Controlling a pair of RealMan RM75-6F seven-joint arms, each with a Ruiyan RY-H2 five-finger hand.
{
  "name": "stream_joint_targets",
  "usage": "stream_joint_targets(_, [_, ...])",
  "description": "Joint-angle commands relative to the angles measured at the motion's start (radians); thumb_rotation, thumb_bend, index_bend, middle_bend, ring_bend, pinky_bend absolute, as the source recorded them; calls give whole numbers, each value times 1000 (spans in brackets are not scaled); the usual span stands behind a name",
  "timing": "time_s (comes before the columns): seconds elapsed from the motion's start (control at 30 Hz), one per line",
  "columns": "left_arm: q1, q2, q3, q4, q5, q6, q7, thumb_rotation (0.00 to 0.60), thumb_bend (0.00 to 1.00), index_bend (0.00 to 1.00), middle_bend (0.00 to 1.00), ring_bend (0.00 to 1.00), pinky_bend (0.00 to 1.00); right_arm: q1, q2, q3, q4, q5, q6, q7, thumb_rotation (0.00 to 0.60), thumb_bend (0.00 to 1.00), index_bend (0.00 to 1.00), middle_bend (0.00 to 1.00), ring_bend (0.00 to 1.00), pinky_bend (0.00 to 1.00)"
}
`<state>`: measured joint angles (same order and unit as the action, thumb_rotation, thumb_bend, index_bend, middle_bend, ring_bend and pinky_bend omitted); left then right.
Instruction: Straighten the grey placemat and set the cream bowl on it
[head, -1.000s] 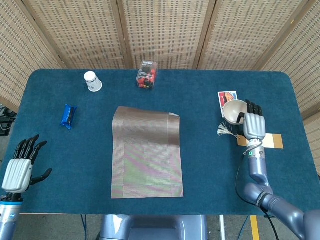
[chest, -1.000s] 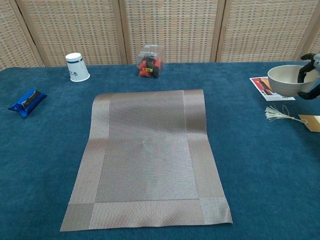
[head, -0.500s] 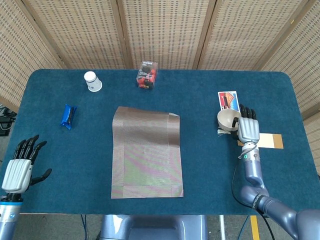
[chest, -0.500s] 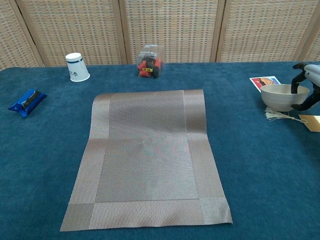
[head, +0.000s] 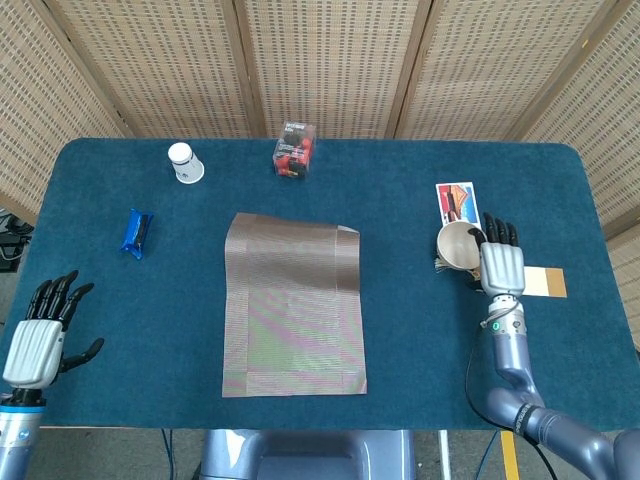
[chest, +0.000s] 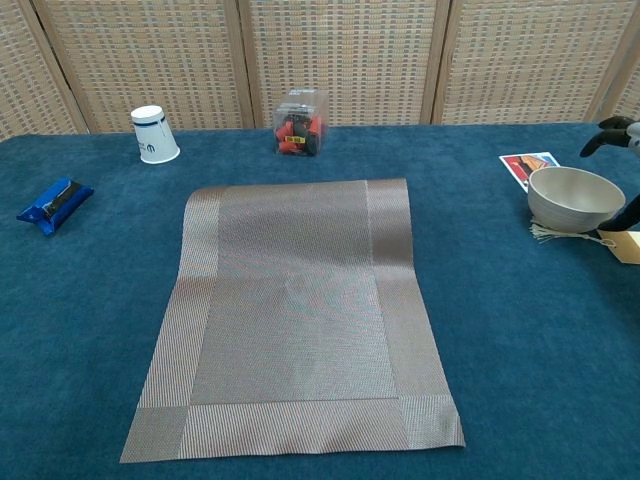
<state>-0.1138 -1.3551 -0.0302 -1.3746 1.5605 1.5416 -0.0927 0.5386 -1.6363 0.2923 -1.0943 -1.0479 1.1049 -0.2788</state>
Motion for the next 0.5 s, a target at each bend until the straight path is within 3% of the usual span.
stream_joint_targets(0.03, [-3, -9, 2, 13, 3, -5, -3, 600, 216, 142, 0, 0, 0, -60, 73, -55, -171, -112, 117, 8, 600, 20, 187, 0, 0, 0])
stream_joint_targets(0.33, [-1, -25, 8, 37, 6, -7, 0, 600, 215, 142, 0, 0, 0, -94, 179, -169, -431, -345, 181, 78, 600, 0, 32, 0, 0, 0])
stream_joint_targets(0.5, [2, -28, 13, 39, 10, -4, 6, 600, 216, 142, 0, 0, 0, -87, 195, -223, -518, -454, 181, 60, 600, 0, 25, 0, 0, 0])
